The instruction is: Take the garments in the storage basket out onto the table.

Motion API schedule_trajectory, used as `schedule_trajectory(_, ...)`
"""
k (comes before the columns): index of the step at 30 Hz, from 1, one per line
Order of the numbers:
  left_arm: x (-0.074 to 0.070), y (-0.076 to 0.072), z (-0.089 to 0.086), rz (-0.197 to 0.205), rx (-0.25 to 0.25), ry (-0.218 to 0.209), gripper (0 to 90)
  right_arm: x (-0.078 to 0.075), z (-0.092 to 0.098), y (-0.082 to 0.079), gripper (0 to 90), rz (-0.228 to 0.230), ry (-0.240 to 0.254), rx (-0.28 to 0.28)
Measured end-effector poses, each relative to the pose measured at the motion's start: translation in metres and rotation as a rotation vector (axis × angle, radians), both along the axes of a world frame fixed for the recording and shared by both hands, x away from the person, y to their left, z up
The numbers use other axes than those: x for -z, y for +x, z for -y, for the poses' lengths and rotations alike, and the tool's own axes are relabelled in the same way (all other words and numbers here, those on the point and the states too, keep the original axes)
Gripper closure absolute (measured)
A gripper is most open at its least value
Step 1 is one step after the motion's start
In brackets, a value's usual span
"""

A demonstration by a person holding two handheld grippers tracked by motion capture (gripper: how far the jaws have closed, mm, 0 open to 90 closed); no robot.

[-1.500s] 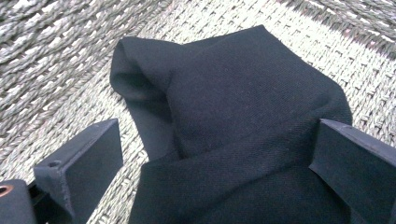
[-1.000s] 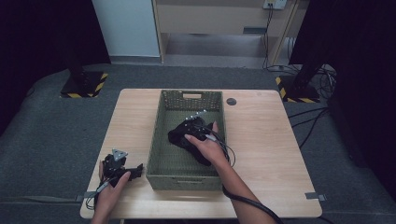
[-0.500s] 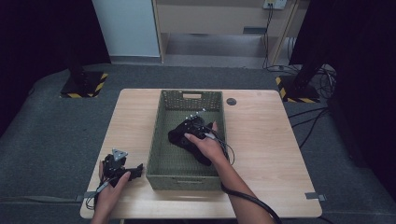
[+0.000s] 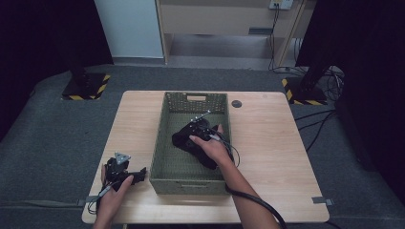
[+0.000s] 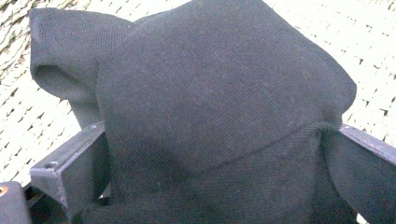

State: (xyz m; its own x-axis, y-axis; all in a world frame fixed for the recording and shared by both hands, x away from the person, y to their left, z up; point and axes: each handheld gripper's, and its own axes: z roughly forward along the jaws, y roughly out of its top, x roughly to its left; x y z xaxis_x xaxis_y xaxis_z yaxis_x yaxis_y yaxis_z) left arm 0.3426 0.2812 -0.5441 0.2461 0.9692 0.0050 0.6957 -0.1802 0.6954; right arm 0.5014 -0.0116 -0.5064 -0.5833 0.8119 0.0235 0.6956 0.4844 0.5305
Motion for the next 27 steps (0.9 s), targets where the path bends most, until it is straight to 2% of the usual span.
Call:
schedule_trajectory(15,0.0,0.0,0.0,0.0,0.0,0.0,0.0,0.006,-0.003,0.007,1.4,-0.018,-0.001,0.021)
schedule_trajectory(27,0.0,0.0,0.0,0.0,0.0,0.0,0.0,0.01,-0.008,0.008,3.4,-0.024,-0.031,0.012)
